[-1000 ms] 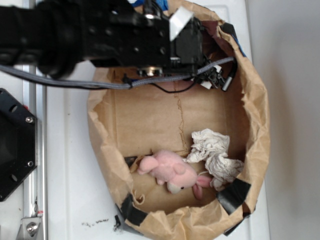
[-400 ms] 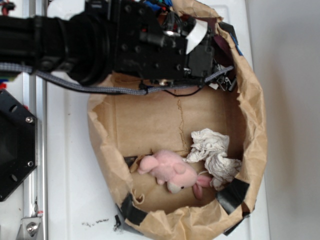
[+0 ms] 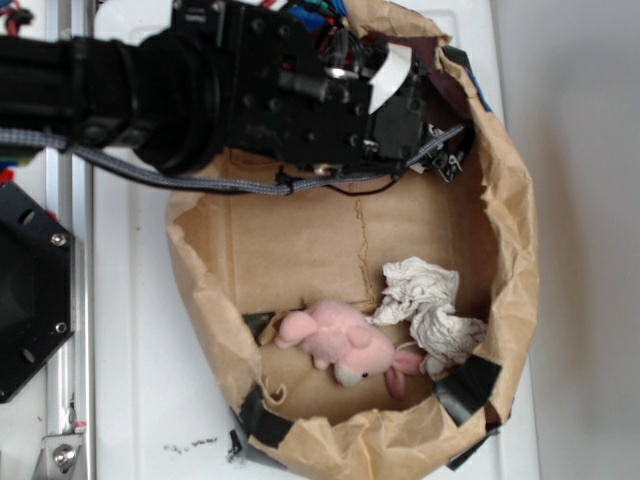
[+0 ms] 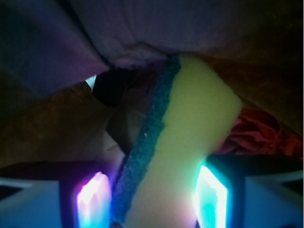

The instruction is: Grab the green sponge.

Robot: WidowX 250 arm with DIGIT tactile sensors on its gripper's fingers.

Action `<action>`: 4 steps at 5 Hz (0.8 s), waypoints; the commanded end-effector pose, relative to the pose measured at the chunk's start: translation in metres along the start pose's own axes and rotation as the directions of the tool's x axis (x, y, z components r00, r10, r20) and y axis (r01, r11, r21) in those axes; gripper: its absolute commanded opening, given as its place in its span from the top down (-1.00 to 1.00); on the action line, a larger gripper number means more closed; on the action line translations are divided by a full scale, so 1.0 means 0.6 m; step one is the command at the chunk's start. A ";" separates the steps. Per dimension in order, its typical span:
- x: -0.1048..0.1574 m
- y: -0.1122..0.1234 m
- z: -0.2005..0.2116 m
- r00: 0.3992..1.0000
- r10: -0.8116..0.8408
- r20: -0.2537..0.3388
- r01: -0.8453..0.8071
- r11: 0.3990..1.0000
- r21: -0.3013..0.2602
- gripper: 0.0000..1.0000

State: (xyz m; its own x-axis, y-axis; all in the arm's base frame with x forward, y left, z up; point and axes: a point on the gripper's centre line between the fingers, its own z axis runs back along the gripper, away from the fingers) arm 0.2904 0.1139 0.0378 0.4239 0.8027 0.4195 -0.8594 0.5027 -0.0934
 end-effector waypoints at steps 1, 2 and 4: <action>0.007 0.008 0.013 0.999 0.031 0.016 -0.030 0.999 -0.027 1.00; 0.009 0.008 0.019 0.999 0.035 0.013 -0.035 0.999 -0.034 1.00; -0.010 0.016 0.134 0.993 -0.027 -0.111 0.008 0.986 -0.165 1.00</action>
State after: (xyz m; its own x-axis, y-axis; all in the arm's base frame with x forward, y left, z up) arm 0.2592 0.0750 0.0953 0.5111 0.8072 0.2953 -0.7912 0.5760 -0.2053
